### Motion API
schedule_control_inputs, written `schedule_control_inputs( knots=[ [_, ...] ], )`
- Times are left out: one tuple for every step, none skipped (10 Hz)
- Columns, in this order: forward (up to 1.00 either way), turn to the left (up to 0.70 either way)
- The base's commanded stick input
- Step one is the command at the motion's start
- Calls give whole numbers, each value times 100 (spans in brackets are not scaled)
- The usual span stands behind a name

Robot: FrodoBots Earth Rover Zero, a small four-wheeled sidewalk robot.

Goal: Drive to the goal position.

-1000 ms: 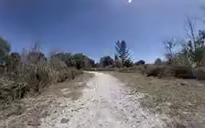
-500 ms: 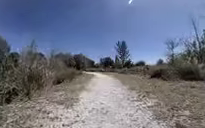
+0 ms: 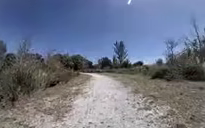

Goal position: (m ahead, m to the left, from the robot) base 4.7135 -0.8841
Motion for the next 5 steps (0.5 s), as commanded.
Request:
schedule_control_inputs(
  knots=[
    [70,0],
    [70,0],
    [70,0],
    [70,0],
    [70,0]
  ],
)
